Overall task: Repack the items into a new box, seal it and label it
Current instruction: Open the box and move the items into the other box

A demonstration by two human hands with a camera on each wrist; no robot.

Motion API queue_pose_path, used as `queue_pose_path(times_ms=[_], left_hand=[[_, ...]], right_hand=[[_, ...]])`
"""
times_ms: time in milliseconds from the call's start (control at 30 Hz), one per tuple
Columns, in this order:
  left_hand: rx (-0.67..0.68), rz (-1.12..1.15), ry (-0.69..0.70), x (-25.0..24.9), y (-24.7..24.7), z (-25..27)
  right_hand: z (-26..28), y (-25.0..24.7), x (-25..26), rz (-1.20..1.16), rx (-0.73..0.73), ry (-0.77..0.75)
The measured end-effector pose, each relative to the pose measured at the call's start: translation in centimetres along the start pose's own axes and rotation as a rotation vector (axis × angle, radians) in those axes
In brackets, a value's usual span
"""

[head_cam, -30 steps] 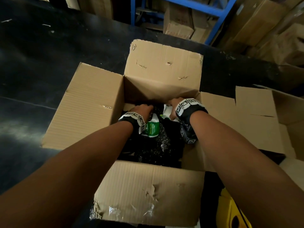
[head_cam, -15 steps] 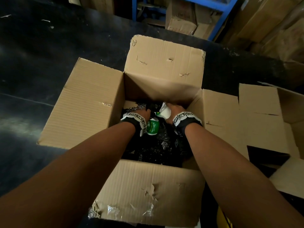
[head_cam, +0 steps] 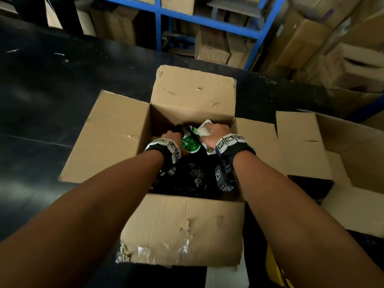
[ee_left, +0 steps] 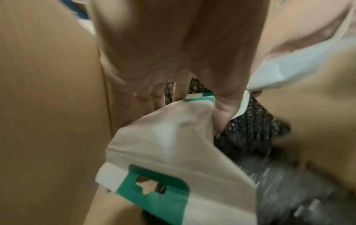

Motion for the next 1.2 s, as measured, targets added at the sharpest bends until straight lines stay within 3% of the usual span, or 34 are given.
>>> queue_pose_path(times_ms=[367,500,667,833,1033,1200], left_hand=[[-0.027,-0.168,0.136,-3.1,-5.4,4.2],[0.005,-0.29,0.205,-3.1,-6.5,6.0],[-0.068,-0.372,0.173,-4.3,-8.0,9.2],[-0.247,-0.295,0.091,-6.3,-7.7,11.8],[-0.28,-0.15,0.037,-9.1,-7.0,14.9],[-0.332,0.194,-0.089,-9.7,-6.2,16.5]], right_hand=[[8.5,-3.9,-2.0,-0.219,-0.272,0.078],[10.0,-4.0,-2.8,-0.098,-0.305,0.113],[11.9,-3.8,-4.3,0.012,-0.364,0.124],[14.4,-4.5,-6.7,-0.085,-0.417,0.056],[17.7,-5.5,-9.2,-0.221,-0.421,-0.085],[18.3,-5.6,-9.8,-0.26,-0.379,-0.106]])
Point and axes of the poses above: each hand's wrist, its own z-axis away from the middle knuckle, its own y-axis out of the palm, x = y × z, the point moved 2 cm from there along -z, towards the middle knuckle, and after that the axes turned 9 degrees about y, right-handed, at the moved point
